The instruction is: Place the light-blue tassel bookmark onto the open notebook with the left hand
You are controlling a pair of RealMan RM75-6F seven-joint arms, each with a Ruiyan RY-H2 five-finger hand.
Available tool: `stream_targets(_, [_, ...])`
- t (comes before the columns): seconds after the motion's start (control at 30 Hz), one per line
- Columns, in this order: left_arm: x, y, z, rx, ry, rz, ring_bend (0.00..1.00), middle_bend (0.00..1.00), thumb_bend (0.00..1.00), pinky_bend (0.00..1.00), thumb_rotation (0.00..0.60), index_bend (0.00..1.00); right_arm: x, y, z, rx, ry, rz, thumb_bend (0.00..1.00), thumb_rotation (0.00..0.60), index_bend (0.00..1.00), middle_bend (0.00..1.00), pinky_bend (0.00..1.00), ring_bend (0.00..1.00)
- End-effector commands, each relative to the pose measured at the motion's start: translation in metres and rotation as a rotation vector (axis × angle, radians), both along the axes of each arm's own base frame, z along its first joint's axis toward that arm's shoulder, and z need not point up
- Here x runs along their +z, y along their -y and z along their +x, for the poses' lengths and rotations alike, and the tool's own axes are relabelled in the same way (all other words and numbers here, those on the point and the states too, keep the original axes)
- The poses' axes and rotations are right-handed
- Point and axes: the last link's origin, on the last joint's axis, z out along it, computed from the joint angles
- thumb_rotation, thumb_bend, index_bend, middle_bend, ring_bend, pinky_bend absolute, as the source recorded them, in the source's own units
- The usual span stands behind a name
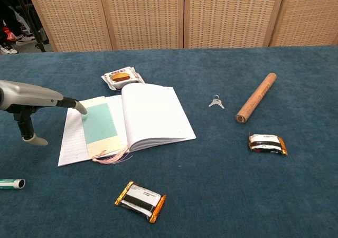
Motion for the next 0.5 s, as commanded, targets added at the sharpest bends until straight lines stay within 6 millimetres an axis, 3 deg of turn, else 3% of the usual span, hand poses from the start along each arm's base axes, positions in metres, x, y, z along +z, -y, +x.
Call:
stream_targets(0.03, [-0.0042,-0.0016,0.0029,-0.005,-0.013,-0.004,0.0,0.0,0.3,0.0,0.6,0.05,-0.0001,0.0002,-0.0004,-0.002,0.001,0.001,0.16,0.6,0.0,0.0,0.0,0.0])
stream_targets(0.5, [-0.009,-0.0019,0.0061,0.007,-0.051,-0.014,0.0,0.0,0.3,0.0,0.6,0.05,-0.0014,0.0012,-0.0004,0.0,0.002,0.007,0.16,0.6,0.0,0.0,0.0,0.0])
